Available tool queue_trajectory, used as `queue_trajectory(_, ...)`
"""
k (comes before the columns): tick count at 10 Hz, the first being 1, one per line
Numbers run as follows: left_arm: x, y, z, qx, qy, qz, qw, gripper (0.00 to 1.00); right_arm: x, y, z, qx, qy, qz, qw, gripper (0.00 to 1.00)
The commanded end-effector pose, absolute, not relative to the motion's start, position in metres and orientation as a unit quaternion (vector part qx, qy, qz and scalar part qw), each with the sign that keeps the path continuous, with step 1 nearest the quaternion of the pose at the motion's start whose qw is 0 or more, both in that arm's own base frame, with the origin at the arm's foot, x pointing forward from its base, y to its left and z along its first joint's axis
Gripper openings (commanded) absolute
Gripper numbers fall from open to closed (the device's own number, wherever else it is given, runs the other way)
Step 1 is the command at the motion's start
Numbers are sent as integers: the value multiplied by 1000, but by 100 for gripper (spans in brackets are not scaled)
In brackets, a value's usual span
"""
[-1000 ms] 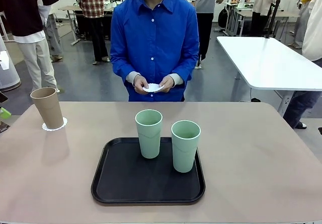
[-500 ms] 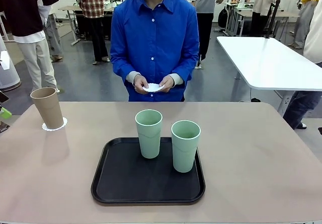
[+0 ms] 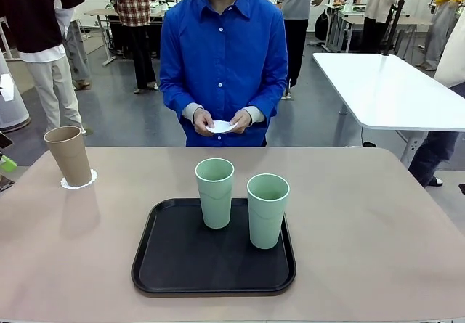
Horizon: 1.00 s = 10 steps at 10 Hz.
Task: Place coasters on the table and set cups on them.
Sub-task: Take one Reusable plastic cup from the Flat Tray and place it on a coaster set by the human.
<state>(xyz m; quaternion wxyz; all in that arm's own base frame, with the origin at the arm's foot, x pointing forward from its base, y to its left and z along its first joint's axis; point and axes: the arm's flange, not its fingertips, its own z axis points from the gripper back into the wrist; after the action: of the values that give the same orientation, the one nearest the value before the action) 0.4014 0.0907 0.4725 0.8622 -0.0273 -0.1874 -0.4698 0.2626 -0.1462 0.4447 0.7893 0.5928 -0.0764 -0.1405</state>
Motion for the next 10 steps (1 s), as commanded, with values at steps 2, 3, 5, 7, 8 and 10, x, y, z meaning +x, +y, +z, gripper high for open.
queue_trajectory(2, 325, 68, 479, -31, -104, -275, 955, 100, 263, -145, 446, 601, -81, -138, 783, 100)
queue_trajectory(3, 308, 66, 476, -28, -74, -251, 965, 100, 263, -145, 446, 601, -81, -138, 783, 100)
queue_trajectory(5, 283, 61, 469, -64, -81, -220, 970, 100, 263, -145, 446, 601, -81, -138, 783, 100)
queue_trajectory(7, 307, 75, 481, -34, -64, -228, 971, 100, 263, -145, 446, 601, -81, -138, 783, 100)
queue_trajectory(8, 307, 75, 481, -34, -64, -228, 971, 100, 263, -145, 446, 601, -81, -138, 783, 100)
queue_trajectory(10, 300, 72, 489, -48, -74, -227, 970, 100, 263, -145, 446, 601, -81, -138, 783, 100)
